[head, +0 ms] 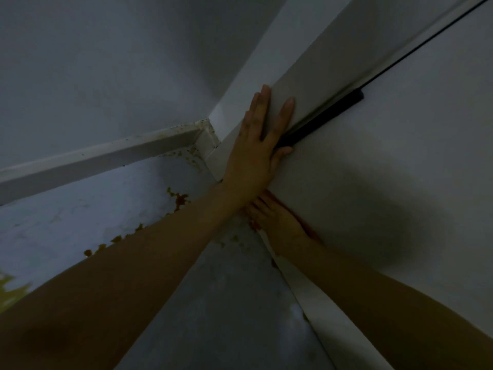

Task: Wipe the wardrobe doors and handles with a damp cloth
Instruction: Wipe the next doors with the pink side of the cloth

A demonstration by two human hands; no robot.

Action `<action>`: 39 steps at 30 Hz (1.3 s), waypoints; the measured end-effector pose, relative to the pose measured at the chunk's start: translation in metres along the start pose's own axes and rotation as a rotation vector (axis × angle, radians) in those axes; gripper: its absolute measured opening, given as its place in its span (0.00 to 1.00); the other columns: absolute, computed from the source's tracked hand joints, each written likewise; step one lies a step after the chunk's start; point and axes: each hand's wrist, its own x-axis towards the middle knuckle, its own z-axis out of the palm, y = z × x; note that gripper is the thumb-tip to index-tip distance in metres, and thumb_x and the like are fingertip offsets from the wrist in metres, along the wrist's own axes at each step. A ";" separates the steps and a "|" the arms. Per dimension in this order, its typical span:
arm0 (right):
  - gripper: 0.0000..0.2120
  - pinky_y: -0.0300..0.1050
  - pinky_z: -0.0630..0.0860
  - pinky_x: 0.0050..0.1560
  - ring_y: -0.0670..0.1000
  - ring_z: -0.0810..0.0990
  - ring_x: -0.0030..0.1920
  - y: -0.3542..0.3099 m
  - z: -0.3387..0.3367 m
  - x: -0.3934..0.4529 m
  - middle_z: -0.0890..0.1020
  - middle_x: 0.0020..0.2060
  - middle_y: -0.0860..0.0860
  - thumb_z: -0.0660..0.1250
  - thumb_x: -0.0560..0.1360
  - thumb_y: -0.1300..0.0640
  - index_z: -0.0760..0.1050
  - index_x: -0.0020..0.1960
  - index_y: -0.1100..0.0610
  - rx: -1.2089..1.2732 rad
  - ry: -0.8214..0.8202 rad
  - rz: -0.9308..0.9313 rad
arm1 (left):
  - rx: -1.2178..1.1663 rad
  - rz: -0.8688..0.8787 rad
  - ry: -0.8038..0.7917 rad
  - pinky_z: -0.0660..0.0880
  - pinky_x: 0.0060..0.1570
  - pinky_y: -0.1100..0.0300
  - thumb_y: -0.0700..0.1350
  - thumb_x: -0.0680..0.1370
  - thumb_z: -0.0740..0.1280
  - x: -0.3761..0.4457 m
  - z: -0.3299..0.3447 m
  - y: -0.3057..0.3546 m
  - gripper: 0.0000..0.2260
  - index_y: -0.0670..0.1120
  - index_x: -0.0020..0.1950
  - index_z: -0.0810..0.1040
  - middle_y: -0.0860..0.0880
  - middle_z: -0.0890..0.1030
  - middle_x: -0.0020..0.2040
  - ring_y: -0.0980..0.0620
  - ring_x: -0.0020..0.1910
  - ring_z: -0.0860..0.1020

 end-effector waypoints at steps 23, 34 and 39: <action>0.39 0.61 0.27 0.63 0.61 0.36 0.75 -0.101 0.045 -0.080 0.35 0.75 0.58 0.47 0.80 0.41 0.28 0.72 0.65 0.176 -0.090 -0.047 | 0.149 -0.137 -0.241 0.59 0.72 0.44 0.53 0.81 0.60 -0.070 0.003 0.053 0.31 0.38 0.77 0.53 0.33 0.52 0.76 0.37 0.76 0.53; 0.62 0.50 0.39 0.76 0.56 0.56 0.74 -0.118 0.102 -0.184 0.61 0.73 0.53 0.78 0.50 0.37 0.57 0.75 0.60 0.361 0.238 0.420 | -0.062 -0.236 -0.555 0.62 0.67 0.61 0.52 0.82 0.56 -0.094 -0.009 0.092 0.32 0.50 0.77 0.39 0.46 0.39 0.79 0.47 0.77 0.54; 0.33 0.57 0.31 0.73 0.61 0.33 0.75 -0.134 0.095 -0.135 0.60 0.74 0.48 0.46 0.73 0.52 0.49 0.75 0.64 0.386 0.254 0.594 | -0.083 -0.409 -0.646 0.49 0.74 0.59 0.54 0.82 0.54 -0.085 -0.006 0.111 0.32 0.52 0.77 0.35 0.49 0.34 0.78 0.52 0.77 0.46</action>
